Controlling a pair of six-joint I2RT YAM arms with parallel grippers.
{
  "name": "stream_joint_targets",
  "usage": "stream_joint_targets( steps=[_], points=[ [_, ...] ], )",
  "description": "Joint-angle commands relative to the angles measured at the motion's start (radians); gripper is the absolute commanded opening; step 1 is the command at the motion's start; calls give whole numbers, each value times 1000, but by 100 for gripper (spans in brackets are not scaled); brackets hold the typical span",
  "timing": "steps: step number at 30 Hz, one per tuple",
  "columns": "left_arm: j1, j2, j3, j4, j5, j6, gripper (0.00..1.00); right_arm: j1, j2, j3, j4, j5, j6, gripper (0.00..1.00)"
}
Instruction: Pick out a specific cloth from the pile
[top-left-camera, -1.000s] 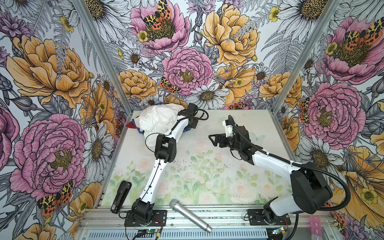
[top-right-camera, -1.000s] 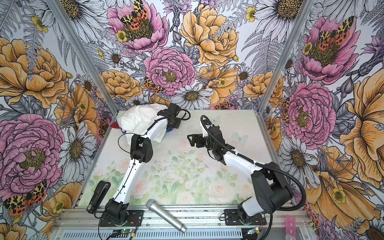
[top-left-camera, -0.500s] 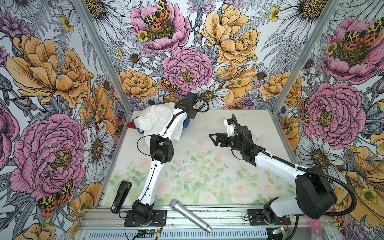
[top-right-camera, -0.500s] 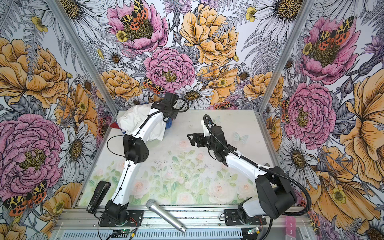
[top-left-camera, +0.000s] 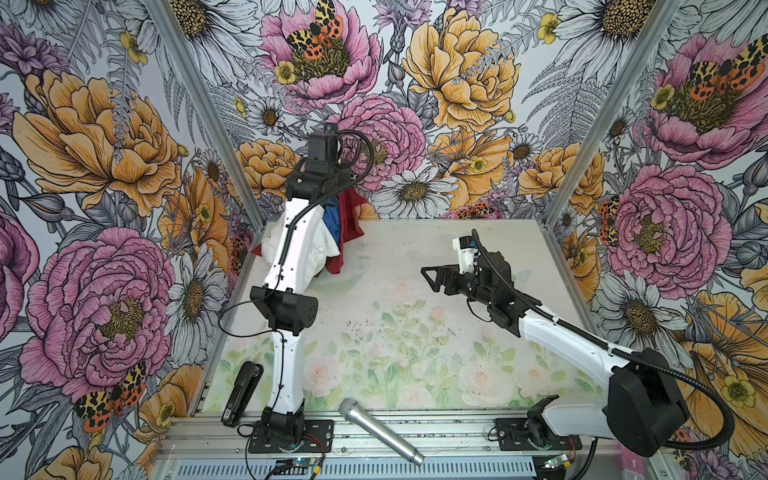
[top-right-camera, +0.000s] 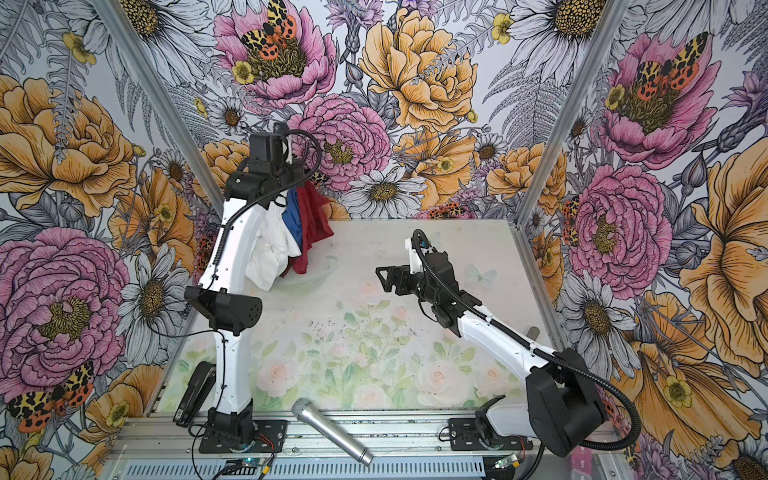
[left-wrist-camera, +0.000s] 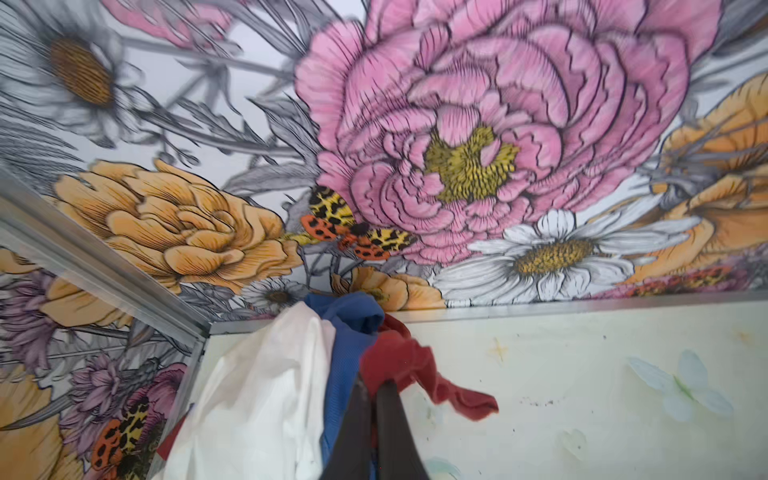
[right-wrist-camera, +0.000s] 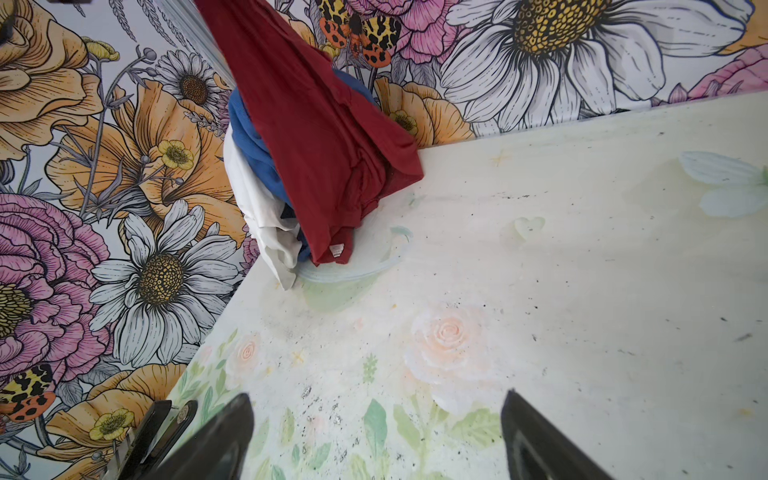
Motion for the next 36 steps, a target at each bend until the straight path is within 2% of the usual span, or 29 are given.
stream_joint_targets(
  steps=[1,4,7,13,15,17,20,24,27,31,34,36],
  points=[
    [29,-121,5,223,5,-64,0,7,-56,-13,-32,33,13,93],
    [41,-166,-10,348,177,-120,0,8,-88,-23,-70,76,21,93],
    [0,-180,-27,490,383,-221,0,5,-113,-24,-112,133,19,93],
    [-132,-83,-44,714,806,-490,0,-48,-182,-35,-172,173,22,93],
    [-207,-46,0,757,875,-479,0,-79,-218,-37,-205,173,16,93],
    [-274,-25,55,764,881,-436,0,-116,-255,-40,-248,172,9,93],
    [-308,-26,47,795,846,-442,0,-148,-301,-49,-292,166,-11,93],
    [-287,-58,-71,663,672,-354,0,-153,-340,-73,-305,167,-26,94],
    [-273,-114,-251,517,534,-263,0,-155,-347,-80,-310,166,-28,94],
    [-298,-278,-646,477,457,-177,0,-157,-305,-65,-321,163,-40,94],
    [-344,-434,-921,428,292,-117,0,-157,-234,-34,-319,150,-65,94],
    [-359,-512,-1057,355,181,-135,0,-157,-171,5,-319,119,-91,94]
  ],
)
